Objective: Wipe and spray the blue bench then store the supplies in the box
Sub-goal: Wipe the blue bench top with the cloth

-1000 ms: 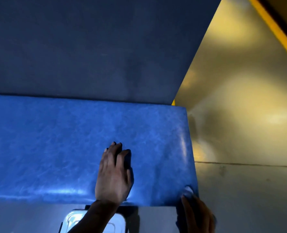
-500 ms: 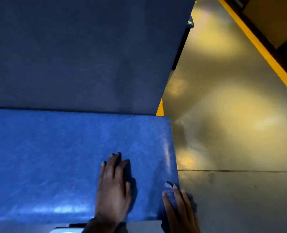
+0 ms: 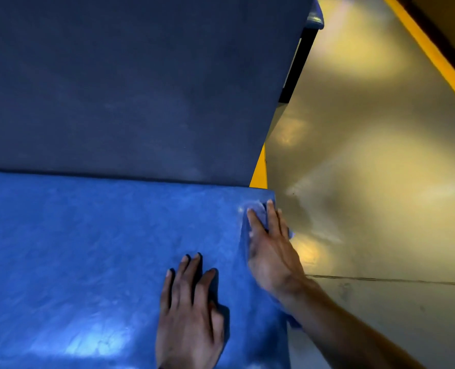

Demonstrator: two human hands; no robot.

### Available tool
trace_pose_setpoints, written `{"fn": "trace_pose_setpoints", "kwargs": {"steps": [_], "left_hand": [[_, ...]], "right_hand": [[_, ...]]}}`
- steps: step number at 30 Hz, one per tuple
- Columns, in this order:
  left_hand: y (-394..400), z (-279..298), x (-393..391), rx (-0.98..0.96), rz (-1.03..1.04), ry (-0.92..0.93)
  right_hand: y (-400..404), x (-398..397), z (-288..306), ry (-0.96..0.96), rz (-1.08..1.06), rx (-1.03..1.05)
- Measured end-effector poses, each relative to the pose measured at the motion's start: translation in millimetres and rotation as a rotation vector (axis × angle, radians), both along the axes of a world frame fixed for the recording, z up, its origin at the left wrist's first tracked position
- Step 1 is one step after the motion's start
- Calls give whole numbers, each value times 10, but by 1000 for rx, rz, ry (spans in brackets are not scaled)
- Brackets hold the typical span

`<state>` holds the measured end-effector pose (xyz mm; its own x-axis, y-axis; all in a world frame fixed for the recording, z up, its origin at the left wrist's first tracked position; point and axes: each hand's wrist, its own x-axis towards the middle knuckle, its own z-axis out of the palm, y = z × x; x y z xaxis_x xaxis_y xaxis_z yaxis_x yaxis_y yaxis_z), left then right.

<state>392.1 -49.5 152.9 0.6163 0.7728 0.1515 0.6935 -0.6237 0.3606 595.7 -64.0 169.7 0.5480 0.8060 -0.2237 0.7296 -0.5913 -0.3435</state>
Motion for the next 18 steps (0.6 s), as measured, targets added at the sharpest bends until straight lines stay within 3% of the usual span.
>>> {"fn": "trace_pose_setpoints", "kwargs": {"steps": [7,12,18], "left_hand": [[-52,4,-4,-19,9,9],[-73,73,-2,-52,3,27],[-58,106,-15,-101,-12,12]], "right_hand": [[702,509,-73,269,-334,25],[314,258,76,389,-372,29],[-375,-306,145,375,-379,60]]}}
